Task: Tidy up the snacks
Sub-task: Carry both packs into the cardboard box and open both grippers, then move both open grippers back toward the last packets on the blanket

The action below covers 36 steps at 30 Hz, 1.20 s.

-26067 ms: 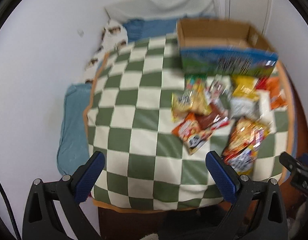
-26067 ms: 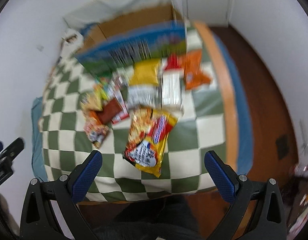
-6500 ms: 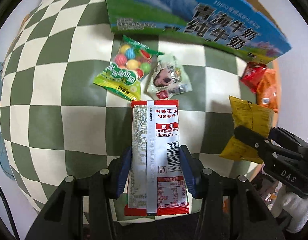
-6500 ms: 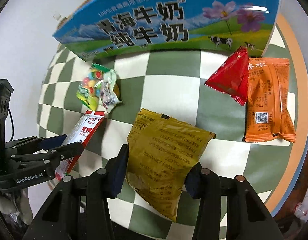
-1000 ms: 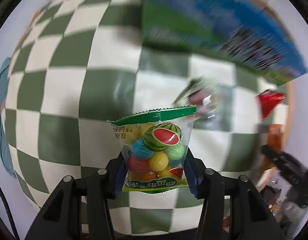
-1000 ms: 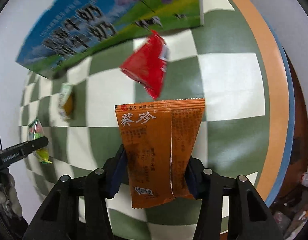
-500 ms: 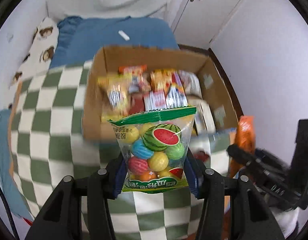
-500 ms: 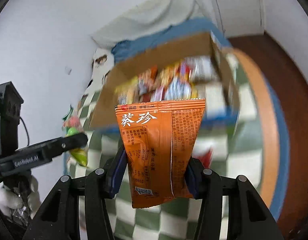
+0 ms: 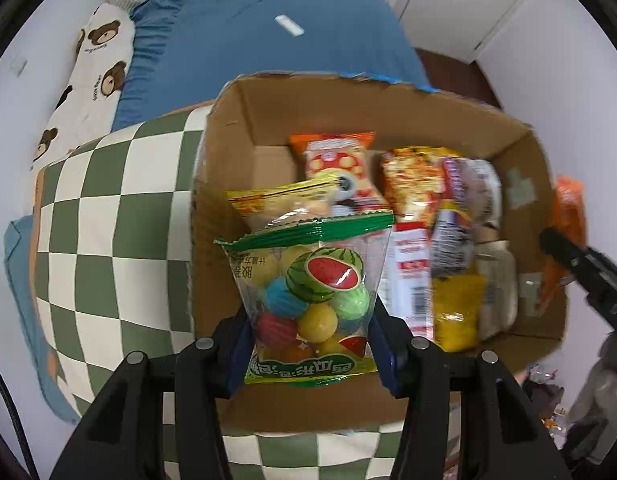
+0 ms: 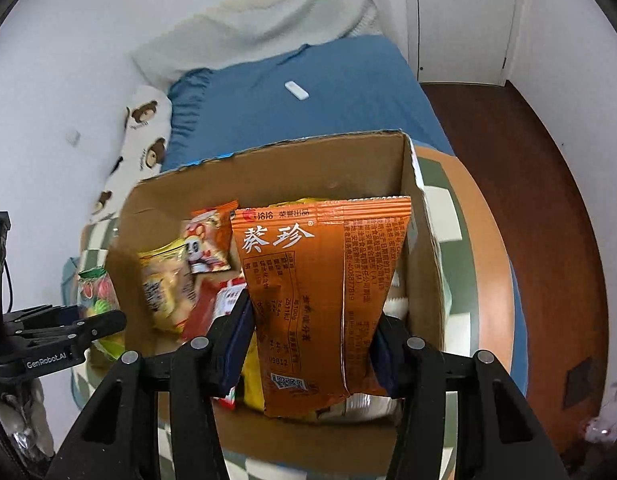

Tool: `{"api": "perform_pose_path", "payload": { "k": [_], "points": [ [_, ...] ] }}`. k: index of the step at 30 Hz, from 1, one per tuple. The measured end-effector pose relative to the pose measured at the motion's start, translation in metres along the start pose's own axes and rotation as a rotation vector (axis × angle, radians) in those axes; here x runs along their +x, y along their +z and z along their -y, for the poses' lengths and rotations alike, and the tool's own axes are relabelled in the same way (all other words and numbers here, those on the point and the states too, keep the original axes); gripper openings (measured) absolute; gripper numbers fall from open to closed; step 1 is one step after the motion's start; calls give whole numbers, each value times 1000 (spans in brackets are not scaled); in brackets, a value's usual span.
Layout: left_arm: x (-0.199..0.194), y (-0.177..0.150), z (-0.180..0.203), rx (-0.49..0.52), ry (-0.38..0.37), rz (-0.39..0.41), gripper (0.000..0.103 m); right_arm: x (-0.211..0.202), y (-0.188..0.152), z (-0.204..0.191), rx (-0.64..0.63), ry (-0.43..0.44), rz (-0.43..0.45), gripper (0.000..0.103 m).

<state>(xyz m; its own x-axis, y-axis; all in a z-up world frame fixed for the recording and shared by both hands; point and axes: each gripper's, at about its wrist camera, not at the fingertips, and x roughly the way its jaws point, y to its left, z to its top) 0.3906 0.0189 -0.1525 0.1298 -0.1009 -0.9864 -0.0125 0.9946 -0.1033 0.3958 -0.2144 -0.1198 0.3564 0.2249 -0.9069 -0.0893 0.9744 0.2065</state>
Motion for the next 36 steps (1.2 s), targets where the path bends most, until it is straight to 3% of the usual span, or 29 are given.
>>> {"api": "perform_pose_path", "payload": {
  "k": [9,10,12,14,15,19,27,36],
  "points": [
    [27,7,-16,-71,-17,-74,49,37,25,5,8,-58,-83,57],
    [30,6,-17,-80,-23,-84,49,42,27,7,22,-64,-94,61],
    [33,5,-19,-90,-27,-93,53,50,30,8,32,-78,-120,87],
    [35,5,-19,-104,-30,-97,71,55,29,10,37,-90,-139,94],
    [35,5,-19,-105,-39,-96,80,54,28,10,35,-96,-144,95],
    [30,3,-13,-87,-20,-78,91,57,23,6,23,-107,-164,97],
    [22,-6,-5,-74,6,-33,91,53,11,-3,-10,-125,-148,98],
    [2,-19,3,-64,49,70,91,35,-3,-10,-49,-130,-114,98]
  ]
}}
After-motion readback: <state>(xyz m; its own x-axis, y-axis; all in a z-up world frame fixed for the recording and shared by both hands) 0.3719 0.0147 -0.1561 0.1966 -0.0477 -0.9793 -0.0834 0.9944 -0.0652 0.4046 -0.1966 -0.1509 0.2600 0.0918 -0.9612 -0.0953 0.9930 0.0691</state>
